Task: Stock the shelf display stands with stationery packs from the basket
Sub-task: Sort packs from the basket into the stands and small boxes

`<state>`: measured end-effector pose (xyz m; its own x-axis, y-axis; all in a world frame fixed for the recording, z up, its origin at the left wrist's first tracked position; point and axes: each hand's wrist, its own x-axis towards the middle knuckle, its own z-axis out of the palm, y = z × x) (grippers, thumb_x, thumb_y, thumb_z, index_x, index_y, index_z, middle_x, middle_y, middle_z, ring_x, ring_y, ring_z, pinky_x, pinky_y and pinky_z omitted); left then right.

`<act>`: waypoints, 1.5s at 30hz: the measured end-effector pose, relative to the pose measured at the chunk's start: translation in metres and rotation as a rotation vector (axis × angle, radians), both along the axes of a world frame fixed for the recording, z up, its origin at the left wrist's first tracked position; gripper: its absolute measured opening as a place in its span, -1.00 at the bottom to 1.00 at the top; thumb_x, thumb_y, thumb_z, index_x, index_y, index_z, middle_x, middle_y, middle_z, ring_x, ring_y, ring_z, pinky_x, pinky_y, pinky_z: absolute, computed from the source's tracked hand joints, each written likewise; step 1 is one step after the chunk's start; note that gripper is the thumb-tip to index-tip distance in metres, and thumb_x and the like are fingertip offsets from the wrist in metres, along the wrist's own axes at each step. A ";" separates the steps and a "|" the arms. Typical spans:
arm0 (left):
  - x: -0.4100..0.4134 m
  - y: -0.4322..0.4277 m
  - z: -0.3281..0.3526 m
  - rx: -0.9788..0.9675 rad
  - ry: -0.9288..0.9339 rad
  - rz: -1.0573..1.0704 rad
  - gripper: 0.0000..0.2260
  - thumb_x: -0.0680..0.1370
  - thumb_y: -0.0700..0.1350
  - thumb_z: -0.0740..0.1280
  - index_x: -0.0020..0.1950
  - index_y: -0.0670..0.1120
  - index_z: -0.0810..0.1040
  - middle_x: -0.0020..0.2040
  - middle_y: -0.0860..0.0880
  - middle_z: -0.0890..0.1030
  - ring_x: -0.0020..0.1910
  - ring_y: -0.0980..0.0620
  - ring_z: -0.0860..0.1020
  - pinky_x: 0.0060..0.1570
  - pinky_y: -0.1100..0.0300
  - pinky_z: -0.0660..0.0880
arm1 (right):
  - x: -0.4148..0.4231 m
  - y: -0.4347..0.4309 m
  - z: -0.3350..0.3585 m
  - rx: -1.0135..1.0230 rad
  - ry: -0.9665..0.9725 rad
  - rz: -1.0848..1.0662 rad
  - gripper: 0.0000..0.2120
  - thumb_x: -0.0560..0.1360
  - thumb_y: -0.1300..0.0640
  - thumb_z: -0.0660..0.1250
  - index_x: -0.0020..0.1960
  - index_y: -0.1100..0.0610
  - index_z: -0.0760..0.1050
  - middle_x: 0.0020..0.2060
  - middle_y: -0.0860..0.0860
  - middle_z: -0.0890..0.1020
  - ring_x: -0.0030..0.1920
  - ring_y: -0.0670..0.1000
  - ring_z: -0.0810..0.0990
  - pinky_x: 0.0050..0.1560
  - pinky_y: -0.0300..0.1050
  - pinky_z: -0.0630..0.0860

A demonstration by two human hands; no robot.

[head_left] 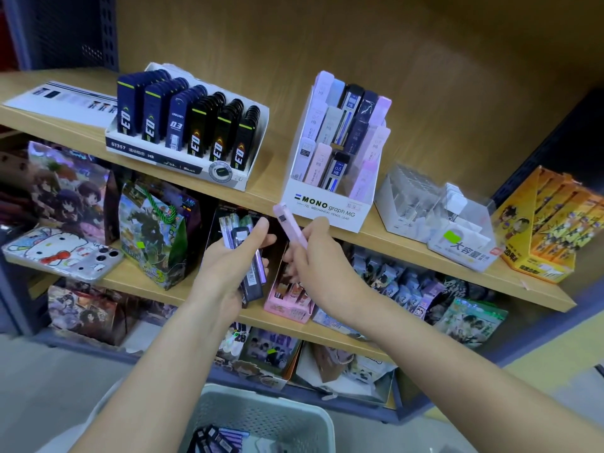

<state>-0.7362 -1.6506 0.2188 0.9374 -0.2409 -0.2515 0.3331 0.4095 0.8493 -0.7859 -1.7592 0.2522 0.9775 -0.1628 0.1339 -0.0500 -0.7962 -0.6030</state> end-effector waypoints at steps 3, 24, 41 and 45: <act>-0.001 0.001 0.003 -0.030 -0.022 -0.037 -0.80 0.46 0.04 0.42 -0.03 -0.06 0.61 -0.25 0.07 0.69 -0.46 0.13 0.43 -0.44 0.28 0.47 | -0.004 0.001 -0.001 -0.101 0.021 0.107 -0.86 0.66 0.11 0.03 0.18 0.11 0.27 -0.26 -0.03 0.35 -0.32 -0.03 0.33 -0.34 -0.16 0.32; 0.000 0.005 0.009 -0.171 0.094 -0.063 -0.87 0.59 -0.10 0.28 -0.05 -0.17 0.48 -0.24 -0.07 0.61 -0.50 0.10 0.41 -0.55 0.32 0.40 | 0.022 -0.040 0.080 0.022 -0.344 -0.110 -0.81 0.47 0.21 0.37 -0.04 0.04 0.37 -0.13 0.09 0.66 -0.17 0.06 0.65 -0.10 0.03 0.60; 0.004 0.004 0.006 -0.208 0.115 -0.075 -0.79 0.59 -0.01 0.26 -0.01 -0.14 0.55 -0.16 -0.08 0.60 -0.55 0.15 0.42 -0.54 0.34 0.42 | 0.064 -0.055 0.093 -0.285 -0.376 -0.025 -0.83 0.43 0.19 0.44 0.01 0.09 0.55 -0.24 -0.12 0.54 -0.29 -0.23 0.47 -0.24 -0.53 0.37; 0.003 0.005 0.006 -0.219 0.107 -0.116 -0.81 0.54 -0.02 0.32 -0.01 -0.14 0.58 -0.24 -0.03 0.62 -0.55 0.15 0.41 -0.54 0.35 0.41 | 0.068 -0.058 0.101 -0.247 -0.320 -0.011 -0.83 0.41 0.21 0.47 -0.08 0.11 0.50 -0.24 -0.08 0.54 -0.29 -0.20 0.46 -0.23 -0.50 0.41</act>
